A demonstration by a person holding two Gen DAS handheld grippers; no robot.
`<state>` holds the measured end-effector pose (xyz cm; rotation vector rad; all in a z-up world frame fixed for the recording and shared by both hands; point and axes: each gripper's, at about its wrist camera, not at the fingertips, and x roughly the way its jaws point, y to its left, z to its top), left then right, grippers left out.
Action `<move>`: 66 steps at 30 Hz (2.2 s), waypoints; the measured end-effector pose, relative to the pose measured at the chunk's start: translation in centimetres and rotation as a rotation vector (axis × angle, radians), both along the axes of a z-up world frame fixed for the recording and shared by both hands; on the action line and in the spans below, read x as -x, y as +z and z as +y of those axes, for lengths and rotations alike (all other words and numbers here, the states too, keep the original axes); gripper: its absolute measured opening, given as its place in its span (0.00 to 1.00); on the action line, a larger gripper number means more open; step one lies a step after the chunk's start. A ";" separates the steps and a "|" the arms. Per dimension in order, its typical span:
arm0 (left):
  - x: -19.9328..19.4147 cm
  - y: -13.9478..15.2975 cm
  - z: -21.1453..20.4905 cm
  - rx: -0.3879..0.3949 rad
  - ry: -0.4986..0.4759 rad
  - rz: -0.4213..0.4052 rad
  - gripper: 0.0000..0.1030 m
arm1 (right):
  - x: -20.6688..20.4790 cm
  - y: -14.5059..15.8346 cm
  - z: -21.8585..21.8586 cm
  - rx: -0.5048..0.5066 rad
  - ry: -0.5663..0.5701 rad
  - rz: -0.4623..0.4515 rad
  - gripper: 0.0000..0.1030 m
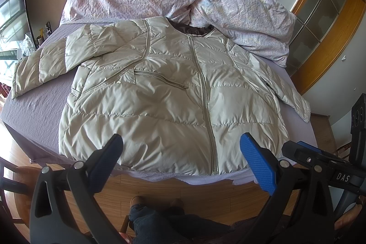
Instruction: Fold large clothes
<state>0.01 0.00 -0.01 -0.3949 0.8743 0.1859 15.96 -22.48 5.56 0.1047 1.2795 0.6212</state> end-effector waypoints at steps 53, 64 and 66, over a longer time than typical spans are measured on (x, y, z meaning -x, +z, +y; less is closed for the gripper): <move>-0.1 -0.1 0.1 -0.012 0.014 0.003 0.98 | -1.6 -0.6 -0.7 -0.017 -0.045 0.004 0.99; -3.7 -0.7 -0.5 -0.064 0.053 0.033 0.98 | -13.3 -6.1 -11.8 0.108 -0.340 0.033 0.99; -4.3 -0.8 -0.8 -0.062 0.057 0.039 0.98 | -15.4 -7.1 -14.1 0.125 -0.394 0.039 0.99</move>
